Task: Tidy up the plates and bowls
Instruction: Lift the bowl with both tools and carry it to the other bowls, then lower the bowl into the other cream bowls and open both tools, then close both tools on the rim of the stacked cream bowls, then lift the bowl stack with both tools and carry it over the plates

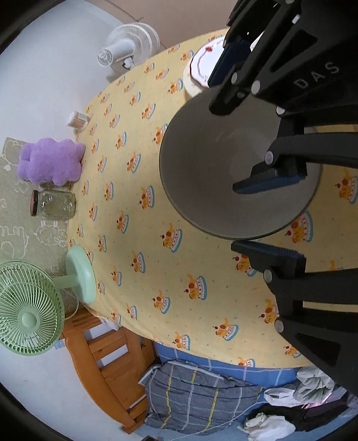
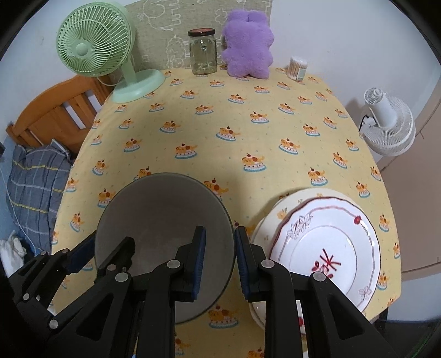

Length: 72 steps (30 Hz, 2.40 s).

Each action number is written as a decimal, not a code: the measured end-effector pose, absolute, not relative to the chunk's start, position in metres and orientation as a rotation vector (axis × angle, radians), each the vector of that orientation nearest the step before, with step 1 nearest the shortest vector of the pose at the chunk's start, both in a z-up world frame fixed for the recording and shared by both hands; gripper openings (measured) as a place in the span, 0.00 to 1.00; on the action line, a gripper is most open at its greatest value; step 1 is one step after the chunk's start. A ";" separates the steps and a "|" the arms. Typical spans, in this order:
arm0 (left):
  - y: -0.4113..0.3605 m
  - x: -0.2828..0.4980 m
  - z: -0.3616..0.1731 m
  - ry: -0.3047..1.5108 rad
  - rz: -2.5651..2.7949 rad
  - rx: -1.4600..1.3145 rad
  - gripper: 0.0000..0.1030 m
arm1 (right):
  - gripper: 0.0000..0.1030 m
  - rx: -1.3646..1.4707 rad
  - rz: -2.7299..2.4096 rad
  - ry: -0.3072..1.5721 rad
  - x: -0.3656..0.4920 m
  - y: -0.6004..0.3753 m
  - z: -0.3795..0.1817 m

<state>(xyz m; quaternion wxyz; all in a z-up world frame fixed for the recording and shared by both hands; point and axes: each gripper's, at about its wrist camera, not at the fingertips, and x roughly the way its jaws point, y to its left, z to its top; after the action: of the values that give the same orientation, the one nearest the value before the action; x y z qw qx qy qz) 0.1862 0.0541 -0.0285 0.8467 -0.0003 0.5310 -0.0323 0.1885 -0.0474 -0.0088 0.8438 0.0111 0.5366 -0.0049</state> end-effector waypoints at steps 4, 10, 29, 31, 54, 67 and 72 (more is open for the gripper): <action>0.054 0.179 -0.019 1.099 -0.102 -0.015 0.57 | 0.65 0.038 -0.011 1.105 0.177 -0.049 0.002; 0.055 0.173 -0.015 1.072 -0.092 -0.048 0.75 | 0.73 0.072 -0.031 1.081 0.170 -0.061 0.011; 0.046 0.188 -0.045 1.155 0.056 -0.079 0.81 | 0.72 0.247 0.131 1.224 0.205 -0.091 -0.042; 0.046 0.190 -0.047 1.163 0.083 -0.075 0.81 | 0.70 0.263 0.157 1.238 0.210 -0.091 -0.048; 0.057 0.206 -0.066 1.215 -0.017 -0.076 0.80 | 0.30 0.262 0.194 1.301 0.226 -0.077 -0.071; 0.067 0.213 -0.083 1.229 -0.205 -0.171 0.74 | 0.31 0.241 0.126 1.266 0.217 -0.072 -0.069; 0.069 0.215 -0.085 1.223 -0.236 -0.186 0.73 | 0.32 0.218 0.099 1.262 0.217 -0.069 -0.068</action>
<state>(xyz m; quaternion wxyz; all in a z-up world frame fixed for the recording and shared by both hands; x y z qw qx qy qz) 0.2147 0.0686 -0.0852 0.8083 -0.0872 0.5718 -0.1103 0.2165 -0.0686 -0.0679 0.8008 0.1015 0.5884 0.0464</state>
